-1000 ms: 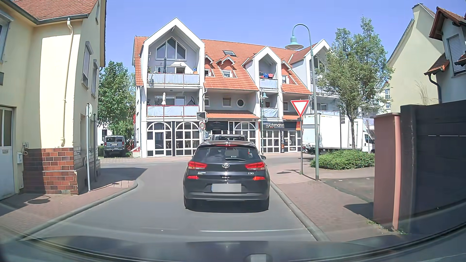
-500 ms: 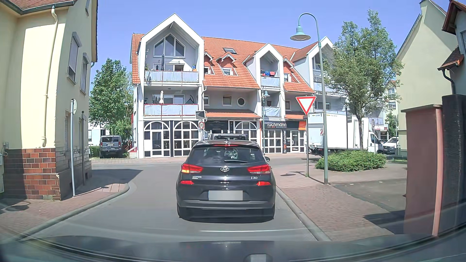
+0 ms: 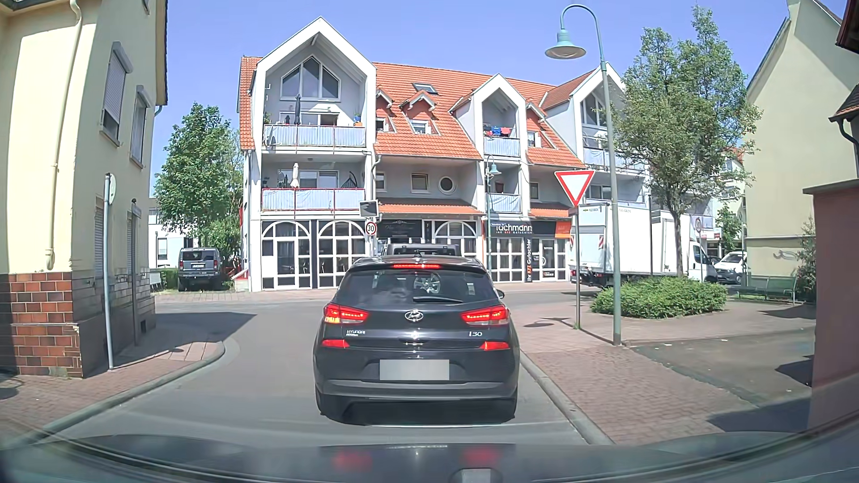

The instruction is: Follow the waypoints while adhering to traffic rules and regulations

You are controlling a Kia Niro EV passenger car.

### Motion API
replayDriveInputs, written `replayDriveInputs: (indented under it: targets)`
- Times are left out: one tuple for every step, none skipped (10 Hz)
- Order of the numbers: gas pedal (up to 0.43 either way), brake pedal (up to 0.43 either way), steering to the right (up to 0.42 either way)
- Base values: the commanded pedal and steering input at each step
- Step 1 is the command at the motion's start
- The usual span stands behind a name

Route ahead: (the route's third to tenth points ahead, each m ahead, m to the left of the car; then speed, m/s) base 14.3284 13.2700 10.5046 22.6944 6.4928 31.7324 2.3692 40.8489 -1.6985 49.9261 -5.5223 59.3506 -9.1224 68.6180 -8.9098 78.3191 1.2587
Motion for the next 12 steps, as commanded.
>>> replayDriveInputs:
  targets:
    - [0.000, 0.226, -0.016]
    - [0.000, 0.226, -0.015]
    - [0.000, 0.226, -0.016]
    - [0.000, 0.232, -0.015]
    - [0.000, 0.226, -0.015]
    - [0.000, 0.226, -0.013]
    - [0.000, 0.232, -0.009]
    - [0.000, 0.232, -0.006]
    - [0.000, 0.232, 0.000]
    - [0.000, 0.232, 0.009]
    - [0.000, 0.232, 0.012]
    - [0.000, 0.232, 0.009]
